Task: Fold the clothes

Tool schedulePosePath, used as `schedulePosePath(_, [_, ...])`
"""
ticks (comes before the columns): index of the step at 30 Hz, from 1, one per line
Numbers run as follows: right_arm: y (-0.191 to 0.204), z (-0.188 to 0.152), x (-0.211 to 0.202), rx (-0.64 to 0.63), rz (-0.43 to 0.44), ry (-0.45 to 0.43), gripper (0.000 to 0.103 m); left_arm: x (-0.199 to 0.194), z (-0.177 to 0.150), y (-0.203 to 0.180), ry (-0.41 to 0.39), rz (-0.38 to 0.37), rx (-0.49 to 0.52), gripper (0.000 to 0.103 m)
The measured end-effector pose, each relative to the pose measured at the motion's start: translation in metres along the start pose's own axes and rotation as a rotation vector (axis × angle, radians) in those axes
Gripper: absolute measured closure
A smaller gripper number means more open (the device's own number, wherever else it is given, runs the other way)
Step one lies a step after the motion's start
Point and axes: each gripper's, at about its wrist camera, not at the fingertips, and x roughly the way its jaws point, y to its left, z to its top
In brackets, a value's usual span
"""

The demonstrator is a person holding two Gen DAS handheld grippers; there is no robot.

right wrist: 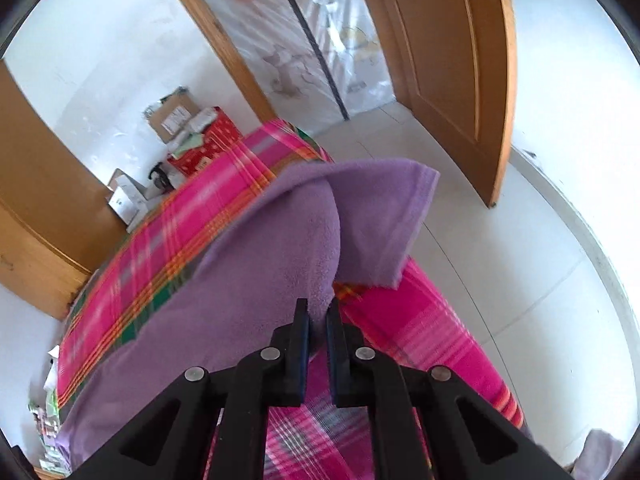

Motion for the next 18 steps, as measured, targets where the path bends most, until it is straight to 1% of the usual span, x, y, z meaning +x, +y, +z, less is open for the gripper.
schedulePosePath(2, [0.007, -0.002, 0.006, -0.044, -0.049, -0.003, 0.094, 0.001, -0.002, 0.001, 0.014, -0.008, 0.0, 0.097])
schedulePosePath(3, [0.006, -0.002, 0.007, -0.048, -0.059, -0.001, 0.093, 0.002, -0.003, 0.002, 0.017, -0.01, 0.0, 0.097])
schedulePosePath(6, [-0.005, -0.006, 0.003, 0.007, -0.03, -0.011, 0.093, 0.001, -0.005, 0.001, 0.016, -0.013, -0.001, 0.097])
schedulePosePath(7, [-0.01, -0.008, -0.001, 0.016, -0.033, -0.017, 0.093, 0.001, -0.005, 0.0, 0.018, -0.015, 0.002, 0.097])
schedulePosePath(9, [-0.01, -0.011, -0.005, 0.009, -0.068, -0.038, 0.093, 0.001, -0.006, -0.002, 0.024, -0.015, 0.016, 0.097])
schedulePosePath(10, [-0.011, -0.012, -0.007, 0.003, -0.092, -0.05, 0.094, 0.001, -0.007, -0.002, 0.029, -0.017, 0.02, 0.097])
schedulePosePath(11, [-0.009, -0.014, -0.011, -0.018, -0.155, -0.076, 0.099, 0.003, -0.007, -0.001, 0.034, -0.021, 0.016, 0.097])
schedulePosePath(13, [-0.008, -0.014, -0.019, -0.068, -0.29, -0.148, 0.101, 0.003, -0.008, 0.0, 0.038, -0.031, 0.006, 0.097])
schedulePosePath(14, [-0.013, -0.013, -0.022, -0.067, -0.297, -0.155, 0.101, 0.002, -0.009, 0.001, 0.039, -0.036, 0.002, 0.097])
schedulePosePath(18, [-0.034, -0.009, -0.021, 0.017, -0.211, -0.123, 0.099, 0.002, -0.008, 0.0, 0.046, -0.039, 0.012, 0.097])
